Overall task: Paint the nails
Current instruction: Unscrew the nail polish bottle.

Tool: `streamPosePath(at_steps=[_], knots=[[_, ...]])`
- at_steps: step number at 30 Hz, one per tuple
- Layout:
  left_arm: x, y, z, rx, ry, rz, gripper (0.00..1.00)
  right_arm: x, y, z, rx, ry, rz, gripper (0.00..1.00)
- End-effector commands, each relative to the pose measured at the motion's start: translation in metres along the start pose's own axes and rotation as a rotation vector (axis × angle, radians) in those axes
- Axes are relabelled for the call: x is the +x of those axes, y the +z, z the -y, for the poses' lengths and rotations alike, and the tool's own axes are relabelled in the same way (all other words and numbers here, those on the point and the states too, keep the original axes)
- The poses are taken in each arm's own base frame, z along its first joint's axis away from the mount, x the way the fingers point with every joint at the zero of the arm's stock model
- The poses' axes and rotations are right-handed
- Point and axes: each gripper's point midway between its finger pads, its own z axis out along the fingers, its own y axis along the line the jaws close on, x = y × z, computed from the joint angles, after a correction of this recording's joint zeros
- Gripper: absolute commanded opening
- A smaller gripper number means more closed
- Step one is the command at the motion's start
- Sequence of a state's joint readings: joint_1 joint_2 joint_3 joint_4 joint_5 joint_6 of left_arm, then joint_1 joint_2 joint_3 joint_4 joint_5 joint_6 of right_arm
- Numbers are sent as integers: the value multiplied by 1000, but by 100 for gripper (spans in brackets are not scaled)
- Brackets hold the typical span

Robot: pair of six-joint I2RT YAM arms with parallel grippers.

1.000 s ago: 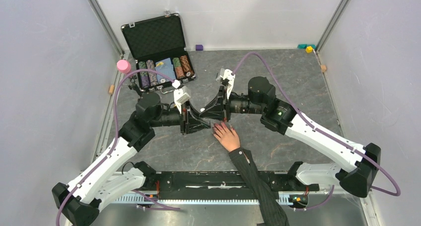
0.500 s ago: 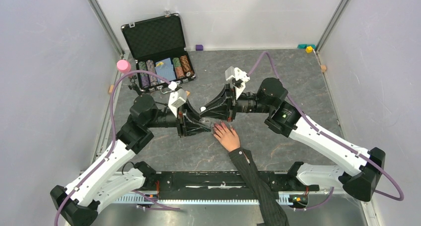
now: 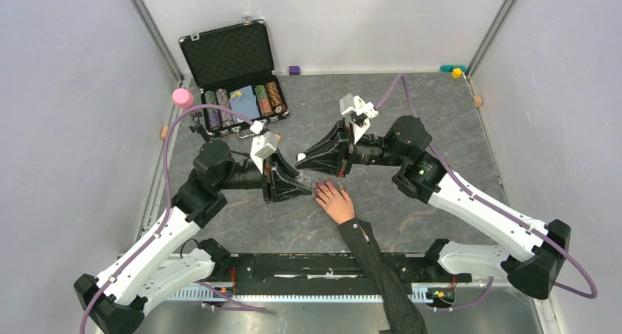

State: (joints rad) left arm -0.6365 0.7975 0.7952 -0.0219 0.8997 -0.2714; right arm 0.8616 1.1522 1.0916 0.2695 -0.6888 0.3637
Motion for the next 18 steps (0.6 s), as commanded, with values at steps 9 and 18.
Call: streamPosePath(at_steps=[9,18], knots=[[-3,-3,-21,-138,8,-7,2,-32,-8,-9,-3,-16,135,0],[17,-33,-55,-400,73,-169,2,-8,-41,66,451,-39,29,0]])
